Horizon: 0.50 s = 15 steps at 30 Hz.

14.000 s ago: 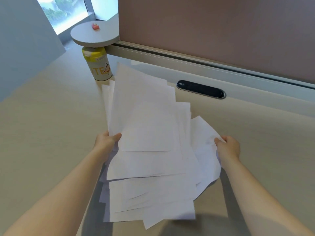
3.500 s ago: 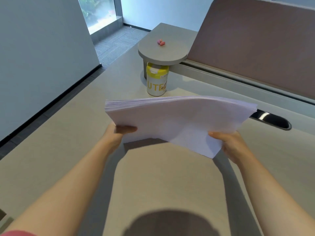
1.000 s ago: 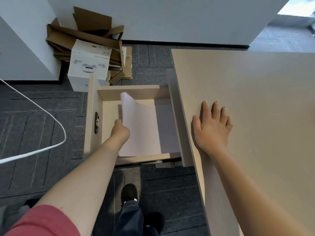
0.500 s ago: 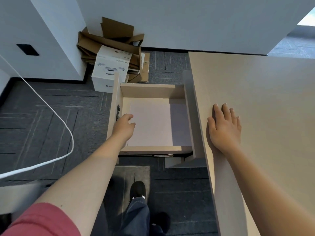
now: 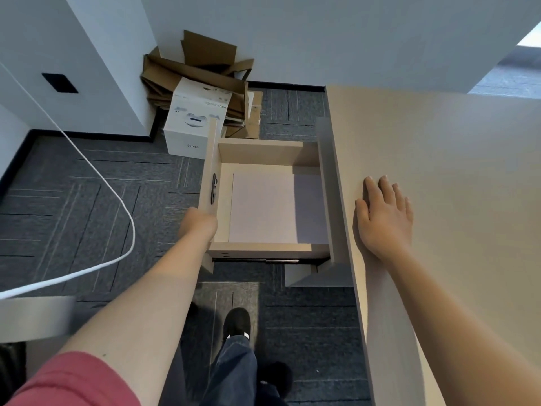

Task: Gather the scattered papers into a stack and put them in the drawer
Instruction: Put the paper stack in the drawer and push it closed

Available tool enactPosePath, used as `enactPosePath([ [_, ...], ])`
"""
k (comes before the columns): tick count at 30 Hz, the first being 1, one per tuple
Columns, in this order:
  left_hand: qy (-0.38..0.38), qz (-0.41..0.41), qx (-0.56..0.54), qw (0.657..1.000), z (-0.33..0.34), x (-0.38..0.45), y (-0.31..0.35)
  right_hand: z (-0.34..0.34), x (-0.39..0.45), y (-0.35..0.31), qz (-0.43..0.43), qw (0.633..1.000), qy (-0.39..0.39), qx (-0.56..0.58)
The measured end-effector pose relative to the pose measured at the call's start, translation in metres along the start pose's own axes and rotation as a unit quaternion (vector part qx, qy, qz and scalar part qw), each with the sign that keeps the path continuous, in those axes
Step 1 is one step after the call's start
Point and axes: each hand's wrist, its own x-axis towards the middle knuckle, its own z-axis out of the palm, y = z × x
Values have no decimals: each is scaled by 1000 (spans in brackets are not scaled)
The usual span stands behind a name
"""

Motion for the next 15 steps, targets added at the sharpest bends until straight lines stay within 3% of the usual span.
enactPosePath([
  [4, -56, 4, -113, 992, 12, -5, 4, -7, -1, 8, -20, 1000, -5, -16],
  [7, -156, 9, -195, 968, 27, -14, 12, -8, -2, 15, -39, 999, -14, -15],
  [15, -347, 12, -173, 922, 75, -52, 44, -3, -3, 21, -53, 999, -3, -9],
])
